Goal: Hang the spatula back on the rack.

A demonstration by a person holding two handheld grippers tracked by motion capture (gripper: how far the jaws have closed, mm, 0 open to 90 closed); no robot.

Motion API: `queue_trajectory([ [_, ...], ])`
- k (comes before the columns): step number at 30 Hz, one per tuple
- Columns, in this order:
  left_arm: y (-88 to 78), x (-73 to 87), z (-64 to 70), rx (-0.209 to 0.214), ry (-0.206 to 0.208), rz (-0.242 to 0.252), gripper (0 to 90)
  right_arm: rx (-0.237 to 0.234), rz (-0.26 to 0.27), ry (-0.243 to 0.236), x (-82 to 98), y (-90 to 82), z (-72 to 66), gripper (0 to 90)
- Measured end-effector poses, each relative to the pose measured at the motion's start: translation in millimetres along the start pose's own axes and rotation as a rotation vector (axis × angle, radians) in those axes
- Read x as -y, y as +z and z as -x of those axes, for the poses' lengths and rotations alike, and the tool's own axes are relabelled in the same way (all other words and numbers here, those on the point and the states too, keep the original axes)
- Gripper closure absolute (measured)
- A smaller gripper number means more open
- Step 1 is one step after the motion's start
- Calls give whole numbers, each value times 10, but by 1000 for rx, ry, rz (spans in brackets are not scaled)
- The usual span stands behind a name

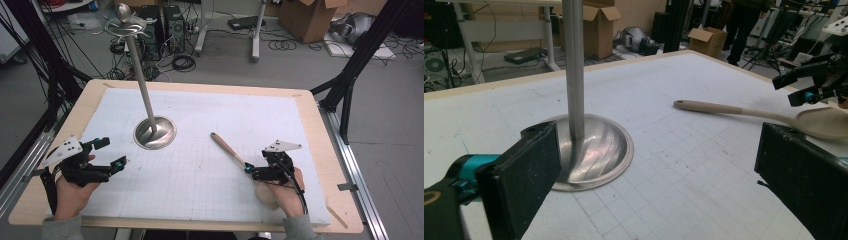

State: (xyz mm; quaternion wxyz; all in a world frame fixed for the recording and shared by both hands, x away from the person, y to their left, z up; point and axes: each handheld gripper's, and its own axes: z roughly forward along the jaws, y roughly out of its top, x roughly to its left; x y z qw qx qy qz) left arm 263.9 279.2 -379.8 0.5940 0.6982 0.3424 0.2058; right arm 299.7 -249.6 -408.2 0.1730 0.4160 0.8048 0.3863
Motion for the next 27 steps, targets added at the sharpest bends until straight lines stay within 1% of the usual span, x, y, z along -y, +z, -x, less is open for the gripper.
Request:
queue_trajectory([
  [3,-20,-2,-4,-3,-2,5,52,1,-17,-4,-13,21,-11,196],
  [9,-31,2,-10,-8,-2,2,52,-1,-57,-14,-11,120,-22,195],
  [14,-27,4,-9,-7,-1,1,52,2,-68,-20,-18,157,-12,196],
  [16,-25,4,-7,-5,0,1,52,-5,-79,-17,-24,166,-7,196],
  [23,-33,4,-9,-6,-2,3,52,-22,-133,-33,-21,248,-11,198],
  [27,-33,6,-9,-5,-2,2,52,-21,-144,-41,-23,283,-15,208],
])
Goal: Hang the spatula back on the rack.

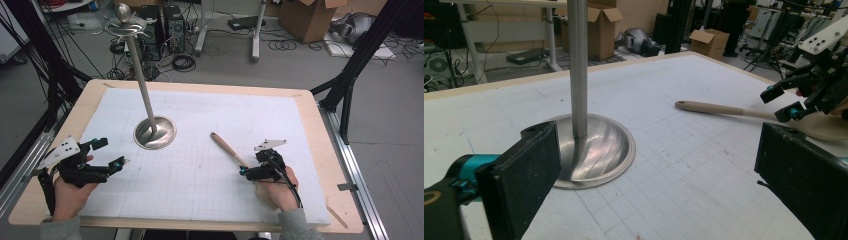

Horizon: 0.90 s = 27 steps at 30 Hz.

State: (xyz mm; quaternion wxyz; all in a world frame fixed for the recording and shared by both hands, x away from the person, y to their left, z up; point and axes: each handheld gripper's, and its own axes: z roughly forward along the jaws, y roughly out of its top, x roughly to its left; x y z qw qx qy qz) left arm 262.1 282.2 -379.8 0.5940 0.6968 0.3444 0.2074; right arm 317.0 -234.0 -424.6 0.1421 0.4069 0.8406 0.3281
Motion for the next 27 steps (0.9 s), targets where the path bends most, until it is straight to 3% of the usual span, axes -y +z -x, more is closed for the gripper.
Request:
queue_trajectory([
  [27,-38,29,35,-2,-3,-2,52,-5,-80,-46,-3,62,-56,499],
])
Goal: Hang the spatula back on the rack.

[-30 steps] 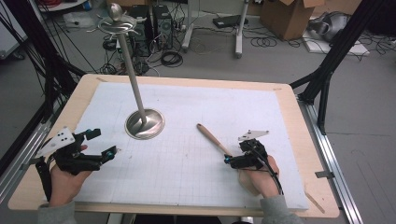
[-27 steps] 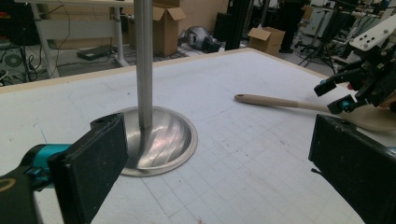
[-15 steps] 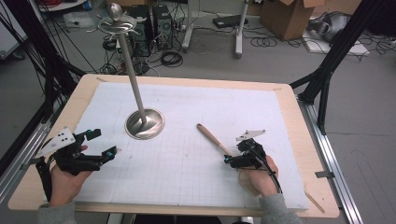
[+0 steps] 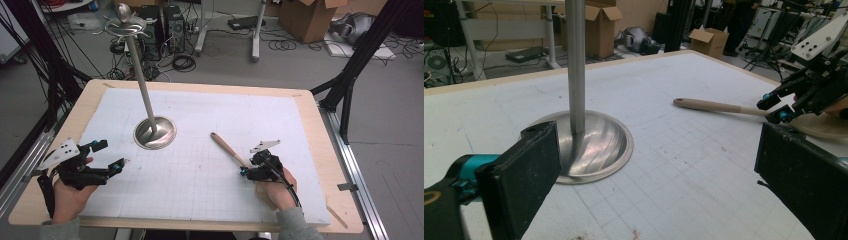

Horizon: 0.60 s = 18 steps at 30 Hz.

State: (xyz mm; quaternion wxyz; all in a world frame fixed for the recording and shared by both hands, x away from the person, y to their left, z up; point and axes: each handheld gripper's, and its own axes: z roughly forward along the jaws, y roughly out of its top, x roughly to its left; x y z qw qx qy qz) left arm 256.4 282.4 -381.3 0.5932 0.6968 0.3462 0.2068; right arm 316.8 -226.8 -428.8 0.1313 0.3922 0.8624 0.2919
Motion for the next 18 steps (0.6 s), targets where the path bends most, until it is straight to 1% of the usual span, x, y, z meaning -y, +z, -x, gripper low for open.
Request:
queue_trajectory([
  [2,-15,-4,13,-1,-2,6,52,0,-6,-2,-1,0,-15,527],
  [5,-32,-14,26,-3,6,8,52,-5,-11,-5,-3,7,-26,566],
  [7,-39,-20,30,-4,6,12,52,-7,-10,-2,-4,10,-27,578],
  [11,-38,-11,12,-4,5,7,52,-15,-9,11,-4,7,-11,615],
  [13,-34,-8,11,-5,1,5,52,-14,-9,5,-4,9,-13,633],
  [16,-34,-10,17,-1,3,7,52,-15,-13,8,-4,6,-20,658],
  [18,-38,-12,24,5,3,11,52,-17,-13,9,-3,5,-20,695],
])
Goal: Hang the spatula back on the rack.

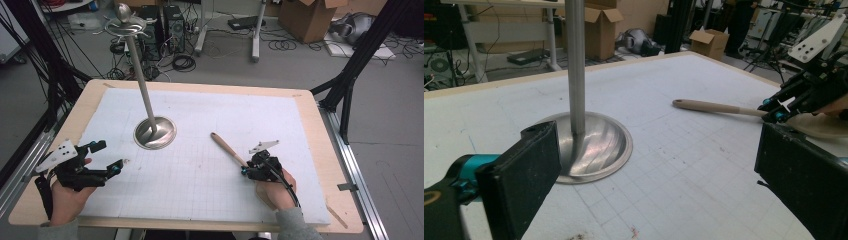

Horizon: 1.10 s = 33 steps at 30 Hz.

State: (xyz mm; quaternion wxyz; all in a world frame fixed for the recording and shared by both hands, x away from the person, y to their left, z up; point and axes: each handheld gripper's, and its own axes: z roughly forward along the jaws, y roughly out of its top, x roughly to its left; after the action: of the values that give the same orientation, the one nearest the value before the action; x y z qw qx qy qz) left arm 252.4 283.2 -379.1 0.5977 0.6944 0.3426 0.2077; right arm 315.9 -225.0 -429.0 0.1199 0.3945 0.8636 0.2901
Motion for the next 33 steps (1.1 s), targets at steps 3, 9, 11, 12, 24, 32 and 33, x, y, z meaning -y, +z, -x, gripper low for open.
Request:
queue_trajectory([
  [3,-3,-1,1,0,1,1,52,-3,2,-3,5,-2,-6,752],
  [9,0,4,-9,-4,0,-2,52,-11,5,31,7,-4,10,770],
  [11,2,5,-9,-4,-1,-4,52,-8,3,37,5,-6,7,773],
  [12,4,6,-8,-4,0,-5,52,-8,3,37,5,-6,6,774],
  [24,0,14,-16,-9,-1,-10,52,-35,1,57,3,-9,32,783],
  [32,13,20,-12,-8,-1,-15,52,-67,11,123,40,-48,99,785],
  [33,12,21,-11,-9,-2,-15,52,-66,7,121,43,-57,97,785],
])
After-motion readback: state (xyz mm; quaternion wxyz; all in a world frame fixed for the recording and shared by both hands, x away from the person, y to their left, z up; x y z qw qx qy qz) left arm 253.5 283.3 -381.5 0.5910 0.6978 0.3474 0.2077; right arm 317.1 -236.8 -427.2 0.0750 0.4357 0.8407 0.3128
